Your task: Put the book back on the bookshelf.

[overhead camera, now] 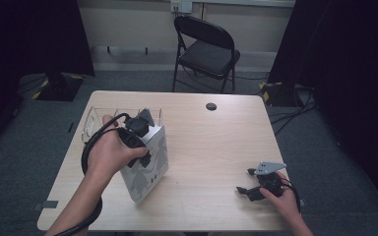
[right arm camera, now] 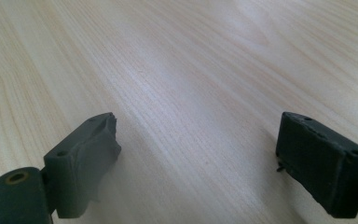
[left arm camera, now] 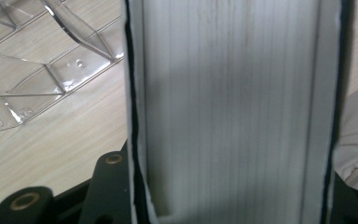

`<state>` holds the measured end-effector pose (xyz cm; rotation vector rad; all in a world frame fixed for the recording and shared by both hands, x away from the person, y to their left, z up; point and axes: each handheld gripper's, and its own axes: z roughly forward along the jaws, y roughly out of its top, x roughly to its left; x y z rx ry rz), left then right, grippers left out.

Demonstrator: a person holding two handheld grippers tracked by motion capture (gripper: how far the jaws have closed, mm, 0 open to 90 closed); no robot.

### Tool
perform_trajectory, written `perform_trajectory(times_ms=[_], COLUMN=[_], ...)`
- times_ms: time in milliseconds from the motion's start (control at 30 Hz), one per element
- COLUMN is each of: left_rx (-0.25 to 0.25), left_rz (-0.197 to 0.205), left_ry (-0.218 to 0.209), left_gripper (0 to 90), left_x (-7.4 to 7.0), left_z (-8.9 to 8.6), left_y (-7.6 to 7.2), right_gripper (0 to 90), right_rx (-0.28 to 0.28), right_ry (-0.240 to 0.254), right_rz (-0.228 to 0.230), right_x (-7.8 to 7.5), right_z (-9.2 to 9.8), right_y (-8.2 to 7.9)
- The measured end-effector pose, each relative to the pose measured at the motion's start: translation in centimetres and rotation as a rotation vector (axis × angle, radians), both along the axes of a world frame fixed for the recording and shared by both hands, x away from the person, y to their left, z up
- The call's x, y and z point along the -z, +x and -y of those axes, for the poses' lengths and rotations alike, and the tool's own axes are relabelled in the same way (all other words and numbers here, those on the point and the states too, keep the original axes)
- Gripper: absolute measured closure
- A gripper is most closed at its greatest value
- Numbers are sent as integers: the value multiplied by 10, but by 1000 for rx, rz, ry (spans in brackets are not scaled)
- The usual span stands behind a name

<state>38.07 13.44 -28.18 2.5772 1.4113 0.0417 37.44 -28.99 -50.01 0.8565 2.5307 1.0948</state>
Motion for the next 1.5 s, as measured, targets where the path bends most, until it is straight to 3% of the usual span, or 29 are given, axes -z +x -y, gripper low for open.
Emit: perform_trajectory(times_ms=[167, 200, 300, 333, 400, 467, 500, 833, 1500], left_rx=[-39, -12, -18, -48, -21, -37, -76, -125, -195], left_rz=[-4, -6, -11, -15, -12, -10, -13, -20, -20], left_ry=[-12, -1, 0, -8, 1, -7, -19, -23, -21], left_gripper=[527, 527, 527, 527, 527, 527, 527, 527, 527], left_x=[2, 2, 3, 4, 4, 4, 5, 6, 10], left_z=[-7, -9, -12, -11, -15, -18, -17, -29, -31], left_y=[-1, 1, 1, 0, 1, 1, -1, 2, 20], right_gripper=[117, 117, 117, 117, 117, 117, 117, 117, 117], right_rx=[-1, -1, -1, -2, -1, 0, 0, 0, 0], right_ry=[0, 0, 0, -1, -1, -1, 0, -1, 0], right_rz=[0, 0, 0, 0, 0, 2, 2, 2, 2], right_x=[0, 0, 0, 0, 0, 0, 0, 0, 0], right_z=[0, 0, 0, 0, 0, 0, 0, 0, 0], right_y=[0, 0, 0, 0, 0, 0, 0, 0, 0])
